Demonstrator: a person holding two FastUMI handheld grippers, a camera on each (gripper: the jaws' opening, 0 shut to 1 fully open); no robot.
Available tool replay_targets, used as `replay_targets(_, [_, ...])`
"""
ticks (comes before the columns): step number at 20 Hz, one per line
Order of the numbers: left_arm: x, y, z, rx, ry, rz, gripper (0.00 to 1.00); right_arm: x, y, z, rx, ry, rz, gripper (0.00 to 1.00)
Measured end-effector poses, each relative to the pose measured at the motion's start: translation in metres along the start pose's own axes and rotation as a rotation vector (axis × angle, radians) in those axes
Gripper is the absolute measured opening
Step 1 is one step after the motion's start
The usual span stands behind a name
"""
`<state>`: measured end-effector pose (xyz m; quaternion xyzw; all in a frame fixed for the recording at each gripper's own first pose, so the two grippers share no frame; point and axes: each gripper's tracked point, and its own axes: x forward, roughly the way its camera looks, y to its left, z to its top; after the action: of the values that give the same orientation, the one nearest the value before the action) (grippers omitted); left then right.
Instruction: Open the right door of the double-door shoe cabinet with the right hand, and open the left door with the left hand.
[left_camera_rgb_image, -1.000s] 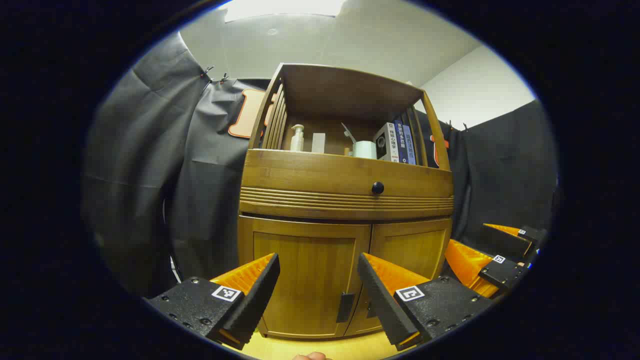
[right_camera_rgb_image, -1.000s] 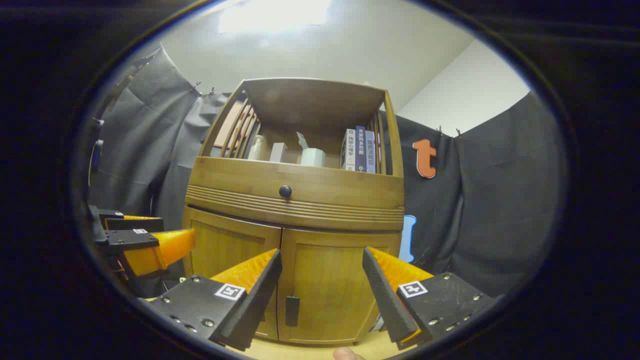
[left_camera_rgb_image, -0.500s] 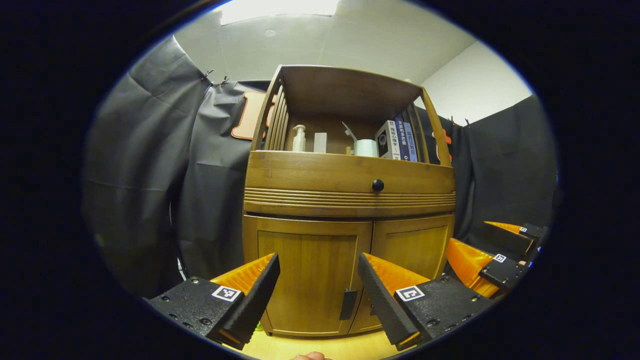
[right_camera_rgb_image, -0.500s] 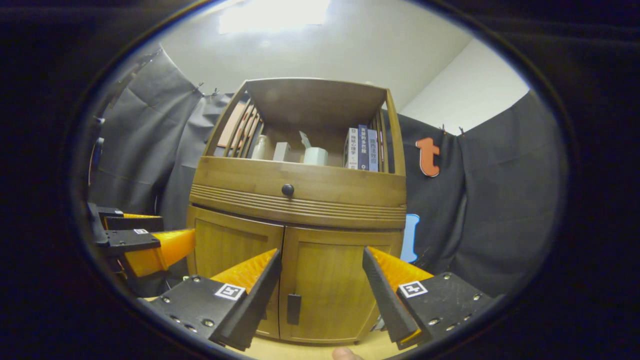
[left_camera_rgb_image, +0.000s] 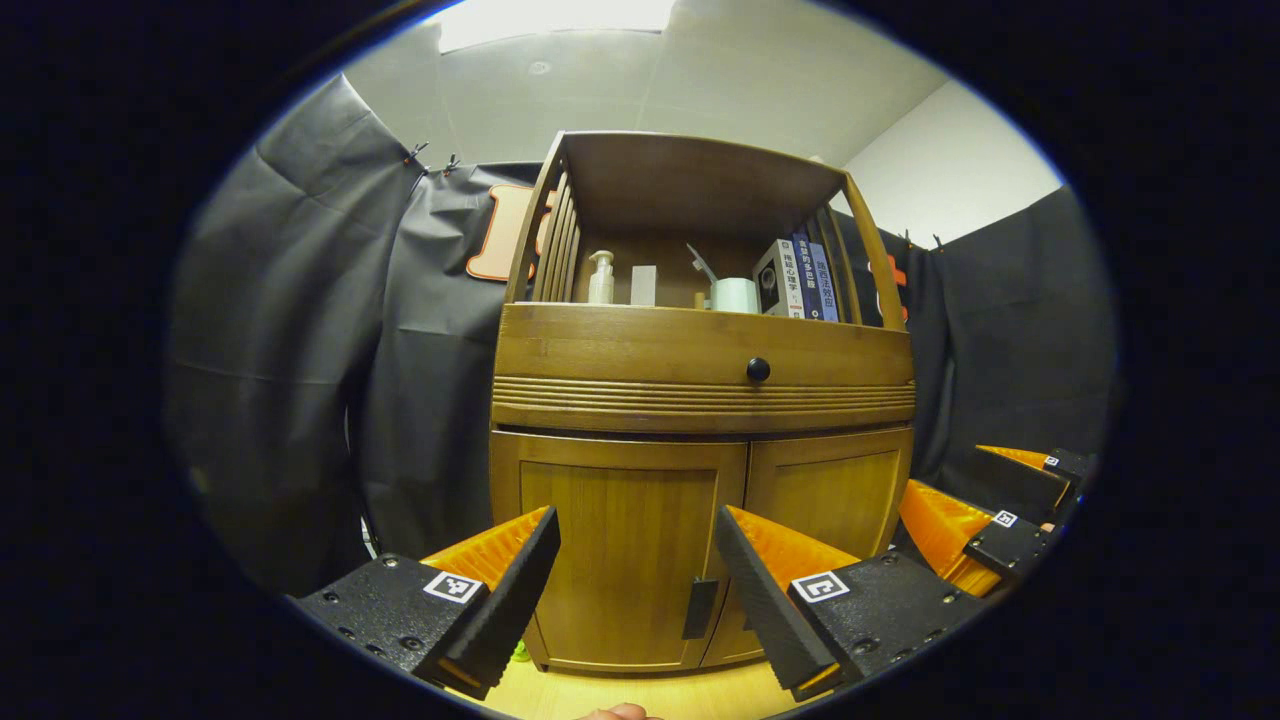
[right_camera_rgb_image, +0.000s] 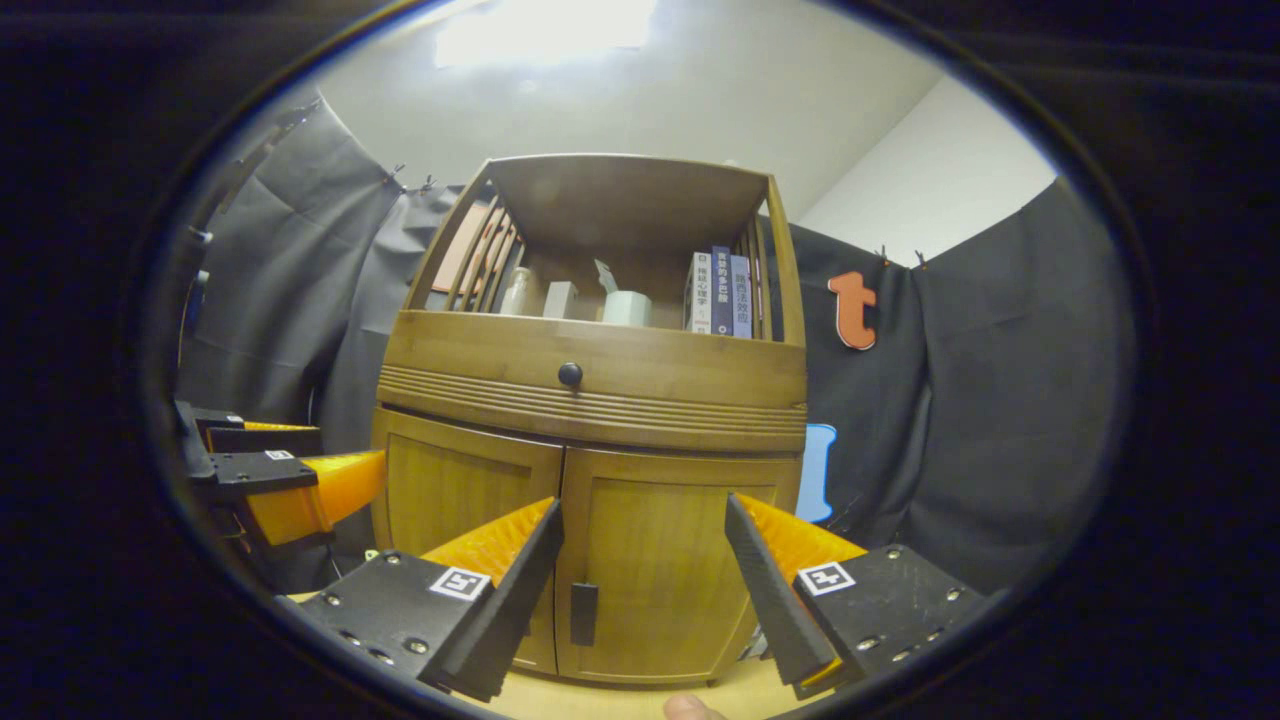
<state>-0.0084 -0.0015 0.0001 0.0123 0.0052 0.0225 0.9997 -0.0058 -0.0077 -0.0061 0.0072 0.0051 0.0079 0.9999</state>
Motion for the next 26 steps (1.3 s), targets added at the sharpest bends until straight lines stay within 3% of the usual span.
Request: replay_targets(26, [-0.003,-0.008,-0.008,0.009,0.026,0.008,0.94,0.002,-0.01,-0.015,0.02,0.029,0.011,0.96])
